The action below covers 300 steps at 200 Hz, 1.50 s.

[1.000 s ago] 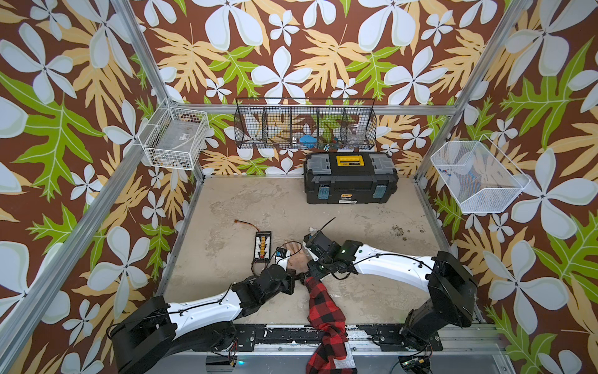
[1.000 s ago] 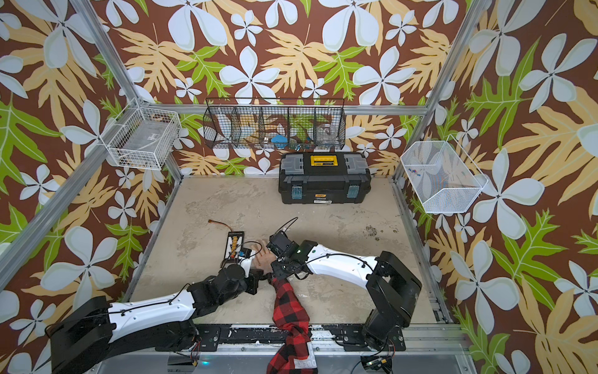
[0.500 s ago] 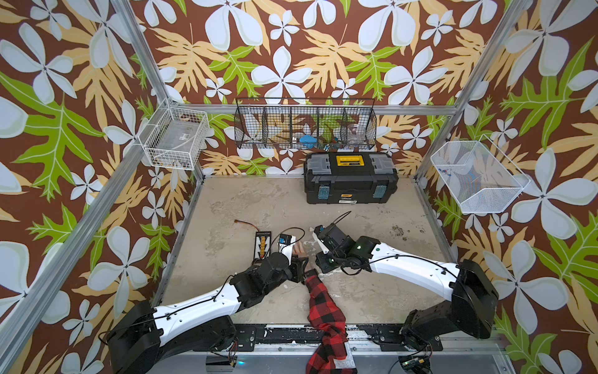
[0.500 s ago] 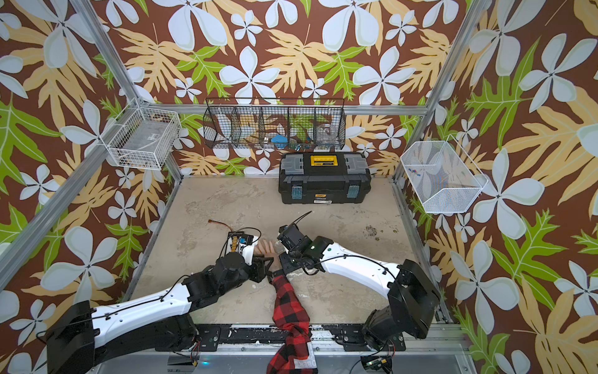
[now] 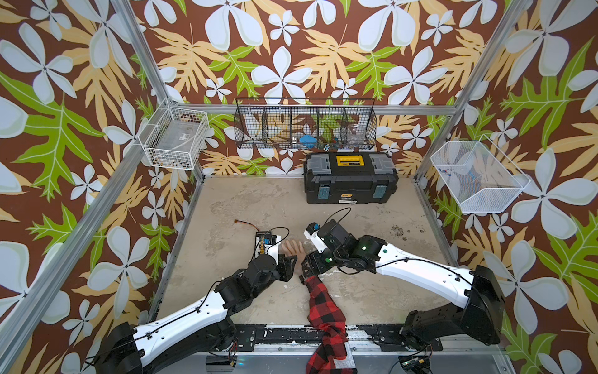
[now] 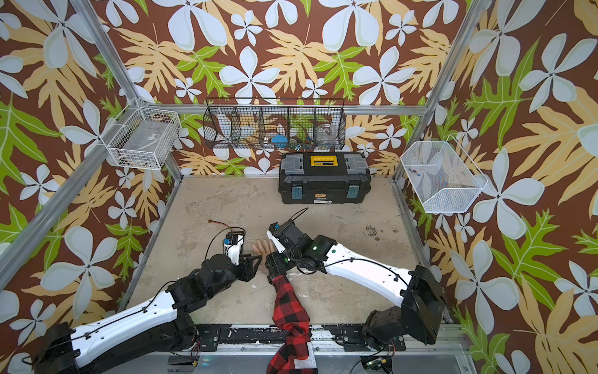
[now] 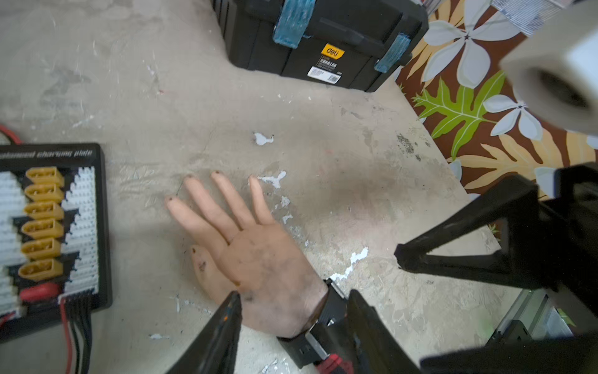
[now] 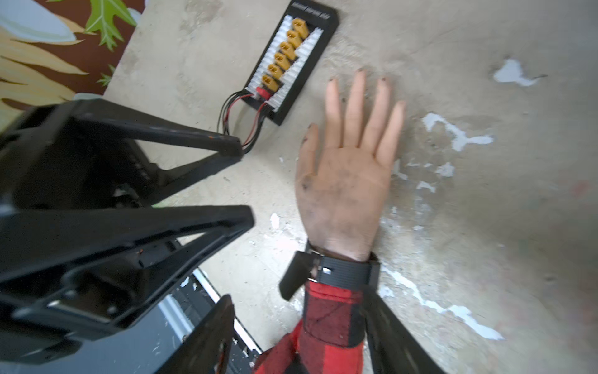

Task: Take off the watch
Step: Untie the watch from the hand.

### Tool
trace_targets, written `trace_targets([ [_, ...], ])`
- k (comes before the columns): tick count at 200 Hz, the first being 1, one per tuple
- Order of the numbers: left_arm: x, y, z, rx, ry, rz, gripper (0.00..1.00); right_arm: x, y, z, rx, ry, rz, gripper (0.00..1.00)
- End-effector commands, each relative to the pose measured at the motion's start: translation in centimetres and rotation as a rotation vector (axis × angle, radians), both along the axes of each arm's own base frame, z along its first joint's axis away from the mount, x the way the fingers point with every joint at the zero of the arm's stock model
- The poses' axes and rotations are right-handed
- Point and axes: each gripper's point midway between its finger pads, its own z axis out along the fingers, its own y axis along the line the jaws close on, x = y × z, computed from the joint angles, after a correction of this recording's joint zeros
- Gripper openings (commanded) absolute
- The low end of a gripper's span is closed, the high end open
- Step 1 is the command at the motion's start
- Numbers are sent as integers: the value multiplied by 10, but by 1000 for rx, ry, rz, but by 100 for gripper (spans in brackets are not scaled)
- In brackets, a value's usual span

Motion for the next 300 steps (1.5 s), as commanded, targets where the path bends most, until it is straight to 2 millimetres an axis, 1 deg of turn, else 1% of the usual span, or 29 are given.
trace_targets([
  [1, -8, -4, -10, -57, 52, -21, 52, -5, 7, -14, 2, 54, 16, 65],
  [19, -12, -6, -21, -80, 82, -32, 50, -2, 10, -25, -11, 60, 14, 61],
  [29, -15, -8, -27, -87, 99, -44, 48, 0, 11, -29, -21, 53, 10, 57],
  [38, -17, -9, -32, -91, 111, -50, 48, 4, 10, -31, -36, 40, -2, 50],
  [47, -18, -10, -36, -92, 120, -57, 46, 9, 7, -33, -50, 23, -14, 42],
  [59, -19, -11, -40, -89, 128, -62, 46, 14, 3, -36, -65, 11, -29, 27],
  [76, -19, -16, -43, -84, 130, -85, 45, 19, -6, -41, -64, 19, -51, 13],
  [86, -18, -20, -46, -75, 136, -96, 44, 21, -11, -42, -59, 21, -64, 8],
  [96, -16, -23, -49, -64, 138, -108, 44, 23, -18, -43, -57, 21, -80, 6],
  [114, -10, -30, -52, -37, 134, -118, 44, 26, -27, -43, -49, 21, -103, 4],
  [134, 0, -38, -55, -6, 125, -128, 44, 25, -33, -42, -43, 25, -118, 3],
  [175, 24, -55, -55, 13, 114, -150, 40, 26, -48, -44, -32, 21, -167, 2],
  [212, 38, -65, -44, 8, 73, -179, 39, 30, -58, -53, -15, 30, -207, 2],
  [224, 36, -67, -41, 8, 70, -196, 38, 30, -60, -54, -5, 36, -216, 4],
  [235, 32, -68, -41, 3, 73, -218, 37, 30, -61, -56, 9, 47, -220, 12],
  [263, 16, -58, -47, -5, 101, -229, 35, 26, -58, -52, 71, 77, -202, 18],
  [272, 11, -54, -49, -10, 112, -231, 35, 24, -57, -52, 81, 86, -193, 17],
  [300, -4, -47, -56, -31, 141, -238, 37, 23, -58, -53, 87, 93, -199, 11],
])
